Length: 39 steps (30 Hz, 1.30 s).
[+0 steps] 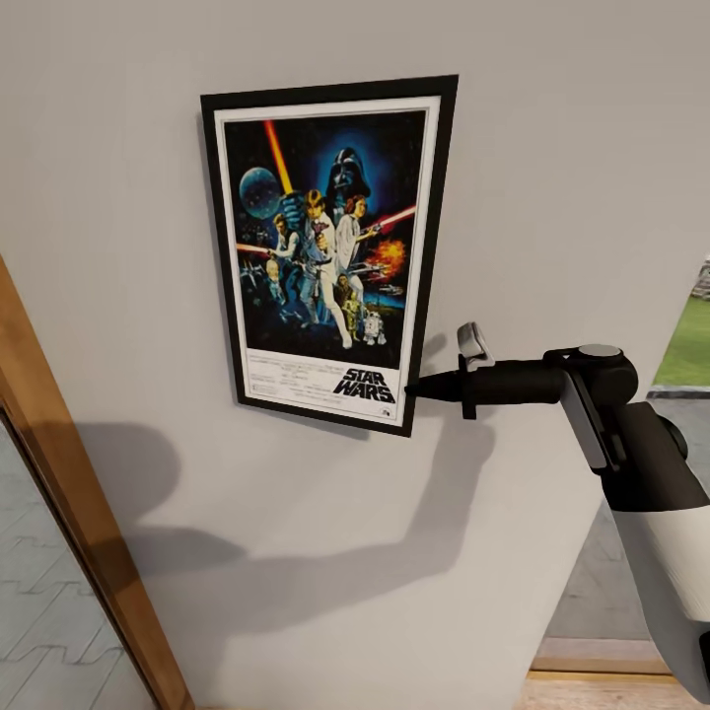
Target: Pick up the poster from the kitchen countertop and hang it on one of the wall nails in the kitchen.
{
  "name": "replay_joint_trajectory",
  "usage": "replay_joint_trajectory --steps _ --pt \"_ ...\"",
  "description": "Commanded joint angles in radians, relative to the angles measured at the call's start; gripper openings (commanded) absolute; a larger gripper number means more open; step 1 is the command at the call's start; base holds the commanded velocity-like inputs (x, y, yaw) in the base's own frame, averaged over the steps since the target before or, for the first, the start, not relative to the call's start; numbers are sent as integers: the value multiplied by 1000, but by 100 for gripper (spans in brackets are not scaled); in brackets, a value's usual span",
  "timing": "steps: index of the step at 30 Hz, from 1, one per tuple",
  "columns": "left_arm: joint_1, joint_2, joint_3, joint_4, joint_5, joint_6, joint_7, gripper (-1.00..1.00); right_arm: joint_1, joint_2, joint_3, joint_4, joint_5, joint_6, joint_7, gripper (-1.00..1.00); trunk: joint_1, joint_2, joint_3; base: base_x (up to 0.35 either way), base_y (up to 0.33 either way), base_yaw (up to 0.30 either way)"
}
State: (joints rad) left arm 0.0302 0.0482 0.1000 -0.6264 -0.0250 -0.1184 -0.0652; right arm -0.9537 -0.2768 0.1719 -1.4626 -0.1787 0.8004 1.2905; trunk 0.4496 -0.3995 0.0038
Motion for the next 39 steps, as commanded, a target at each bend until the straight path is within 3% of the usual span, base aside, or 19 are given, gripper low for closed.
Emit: replay_joint_trajectory --steps 1,39 --pt "0 0 5 0 -3 -1 -7 100 0 -1 1 0 -7 10 0 -100 0 -1 0 0 0 0" --pt "0 1 4 -2 -1 -3 -7 100 0 -1 0 2 -8 11 -2 -100 0 -1 0 16 0 0"
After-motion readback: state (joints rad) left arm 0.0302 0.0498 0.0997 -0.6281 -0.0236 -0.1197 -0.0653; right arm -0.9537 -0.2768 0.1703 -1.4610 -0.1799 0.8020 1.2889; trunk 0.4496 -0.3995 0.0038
